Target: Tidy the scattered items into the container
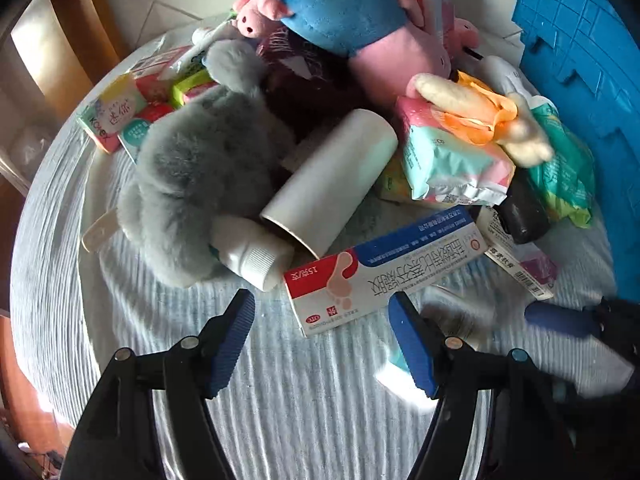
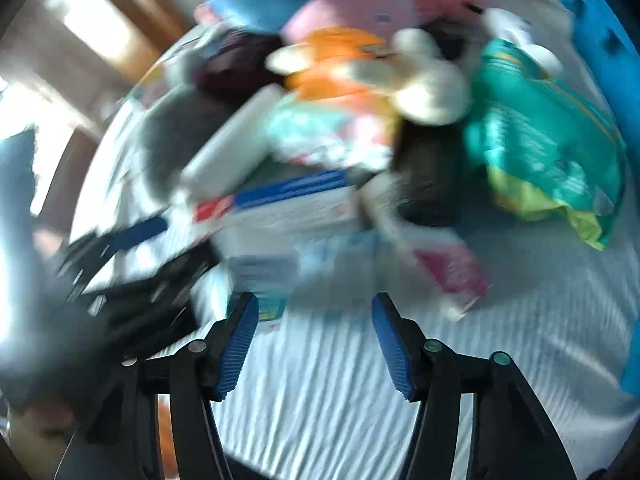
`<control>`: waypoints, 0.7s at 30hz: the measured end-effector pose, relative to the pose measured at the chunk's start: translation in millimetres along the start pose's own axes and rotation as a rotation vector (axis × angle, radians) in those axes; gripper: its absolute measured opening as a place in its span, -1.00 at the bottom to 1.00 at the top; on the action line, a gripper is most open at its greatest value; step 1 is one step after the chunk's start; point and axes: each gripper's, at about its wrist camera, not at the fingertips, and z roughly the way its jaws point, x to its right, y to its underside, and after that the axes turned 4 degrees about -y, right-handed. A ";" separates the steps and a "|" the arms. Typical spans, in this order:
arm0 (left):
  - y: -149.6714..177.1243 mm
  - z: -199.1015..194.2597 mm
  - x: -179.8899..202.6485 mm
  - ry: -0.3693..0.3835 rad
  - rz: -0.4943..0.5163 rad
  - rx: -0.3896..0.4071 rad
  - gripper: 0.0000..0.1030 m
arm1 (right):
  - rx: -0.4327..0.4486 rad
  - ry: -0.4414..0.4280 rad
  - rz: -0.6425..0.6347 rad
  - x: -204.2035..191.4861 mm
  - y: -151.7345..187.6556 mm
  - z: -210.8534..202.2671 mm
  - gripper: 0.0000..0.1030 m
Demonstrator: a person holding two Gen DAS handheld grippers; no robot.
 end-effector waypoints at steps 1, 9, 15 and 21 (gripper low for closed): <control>-3.0 3.4 2.4 0.007 -0.019 -0.009 0.34 | -0.001 0.011 -0.010 -1.1 -0.2 0.1 0.14; 20.2 -31.3 15.9 0.059 -0.025 0.042 0.52 | 0.060 0.064 0.029 41.7 -5.9 -27.3 0.14; 35.8 -25.7 70.4 0.093 -0.016 -0.030 0.60 | 0.061 0.093 0.072 104.3 34.3 -67.8 0.14; 59.8 -17.2 73.9 0.091 -0.014 -0.096 0.60 | 0.077 0.157 0.088 124.3 37.3 -71.9 0.14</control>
